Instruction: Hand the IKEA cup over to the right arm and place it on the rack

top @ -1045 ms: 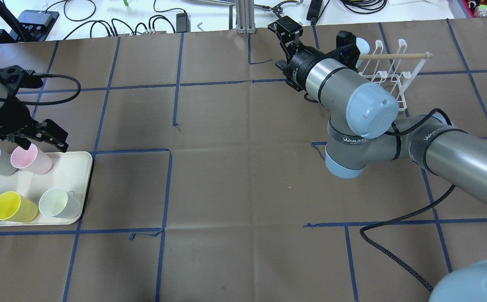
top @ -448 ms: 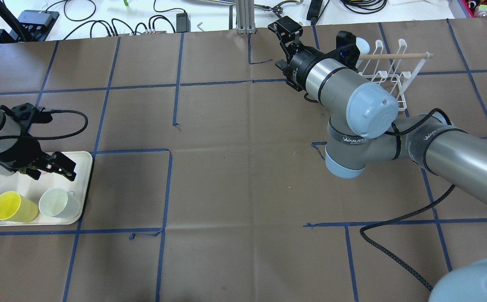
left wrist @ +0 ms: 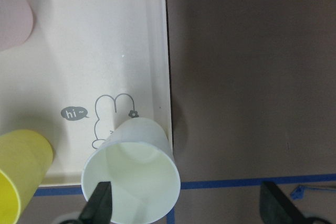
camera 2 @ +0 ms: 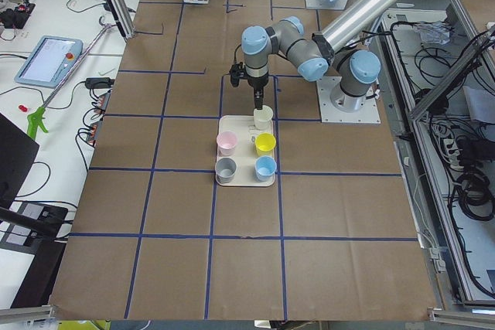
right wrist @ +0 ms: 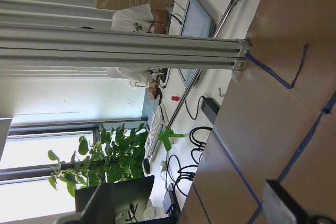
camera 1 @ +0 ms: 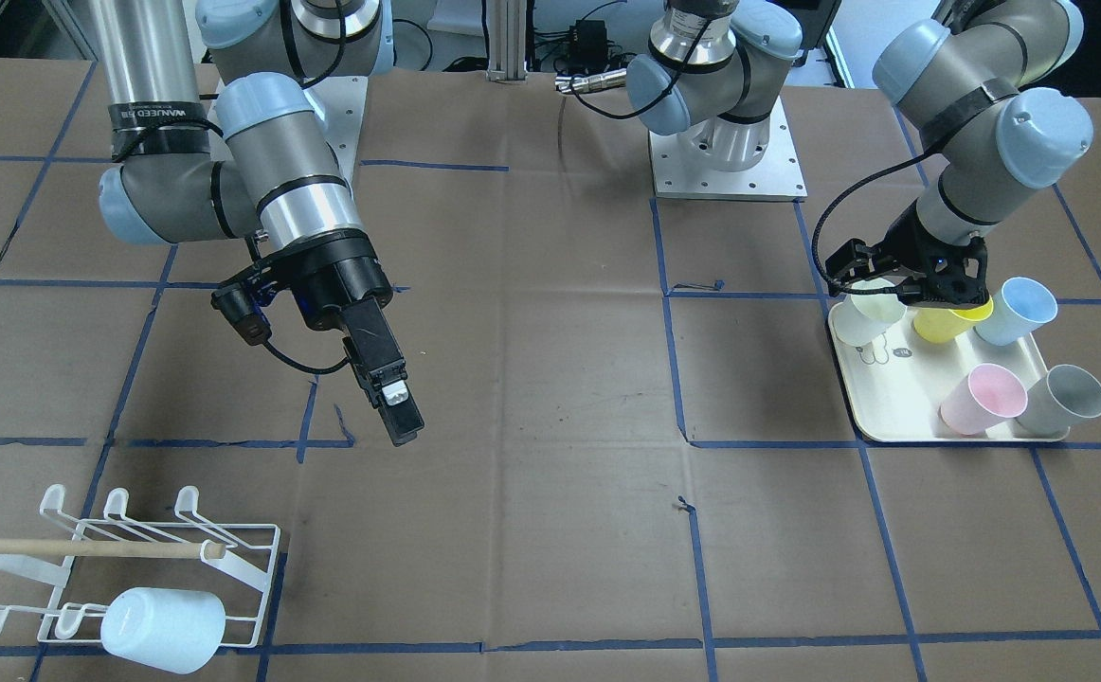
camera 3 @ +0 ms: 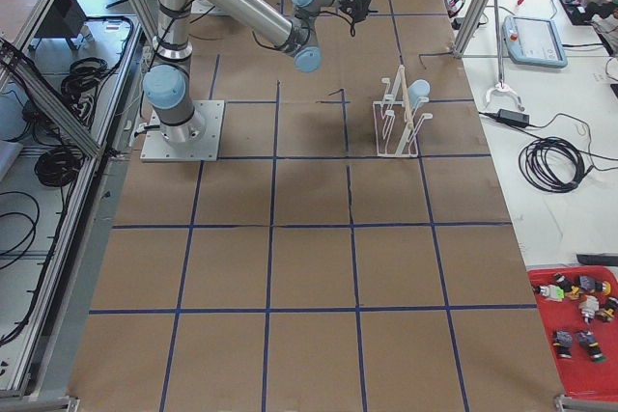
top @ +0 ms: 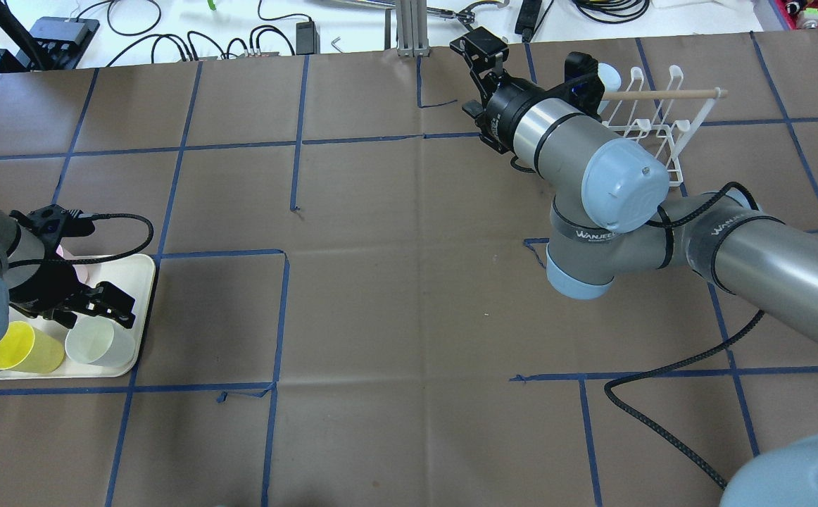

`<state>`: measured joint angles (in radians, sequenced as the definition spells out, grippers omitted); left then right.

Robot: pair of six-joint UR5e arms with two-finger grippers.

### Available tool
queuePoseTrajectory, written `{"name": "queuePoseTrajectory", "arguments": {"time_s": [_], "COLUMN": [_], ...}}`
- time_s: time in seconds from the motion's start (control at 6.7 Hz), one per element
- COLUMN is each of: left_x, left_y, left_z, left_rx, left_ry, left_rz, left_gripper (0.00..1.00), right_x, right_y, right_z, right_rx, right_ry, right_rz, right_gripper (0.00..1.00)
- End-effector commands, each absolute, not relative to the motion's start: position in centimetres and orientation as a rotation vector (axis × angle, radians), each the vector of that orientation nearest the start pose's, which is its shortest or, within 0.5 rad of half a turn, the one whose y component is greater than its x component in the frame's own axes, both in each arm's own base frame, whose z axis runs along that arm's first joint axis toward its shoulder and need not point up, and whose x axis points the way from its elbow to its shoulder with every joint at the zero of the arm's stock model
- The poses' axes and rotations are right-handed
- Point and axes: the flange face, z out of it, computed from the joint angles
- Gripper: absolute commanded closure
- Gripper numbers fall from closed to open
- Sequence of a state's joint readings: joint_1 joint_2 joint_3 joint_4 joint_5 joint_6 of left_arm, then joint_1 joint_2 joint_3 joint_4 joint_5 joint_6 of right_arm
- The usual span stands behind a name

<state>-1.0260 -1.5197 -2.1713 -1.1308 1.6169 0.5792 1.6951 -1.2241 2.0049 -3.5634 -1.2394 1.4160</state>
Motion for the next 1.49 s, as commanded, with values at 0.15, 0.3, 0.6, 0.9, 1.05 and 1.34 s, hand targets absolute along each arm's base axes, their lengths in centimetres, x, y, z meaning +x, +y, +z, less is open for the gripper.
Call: {"name": "queuePoseTrajectory", "arguments": {"time_s": [0.15,0.3,0.6,0.9,1.05,1.34], "left_x": [10.5,9.8,9.2,9.4,9.5,10.4], "left_y": [-40.5,-39.4,-38.5,-38.7,-38.7,-39.4], "left_z": [25.4,23.5,22.4,22.6,22.6,23.9], "left_rx": [0.028,0.026,0.021,0.033,0.035,0.064], "left_ry": [3.157,3.155,3.154,3.150,3.150,3.116], "left_rz": [0.186,0.185,0.181,0.174,0.174,0.152], "left_gripper": [0.03,0.03,0.19,0.96,1.00,1.00], "right_x": [23.2,23.2,23.2,23.2,23.2,23.2], "right_y": [-52.1,-52.2,-52.2,-52.1,-52.1,-52.2], "right_z": [34.6,34.6,34.5,34.5,34.5,34.5], "right_rx": [1.005,1.006,1.007,1.007,1.006,1.007], "right_ry": [1.712,1.713,1.714,1.712,1.713,1.714], "right_rz": [-0.750,-0.749,-0.748,-0.748,-0.749,-0.748], "right_gripper": [0.00,0.00,0.00,0.00,0.00,0.00]}}
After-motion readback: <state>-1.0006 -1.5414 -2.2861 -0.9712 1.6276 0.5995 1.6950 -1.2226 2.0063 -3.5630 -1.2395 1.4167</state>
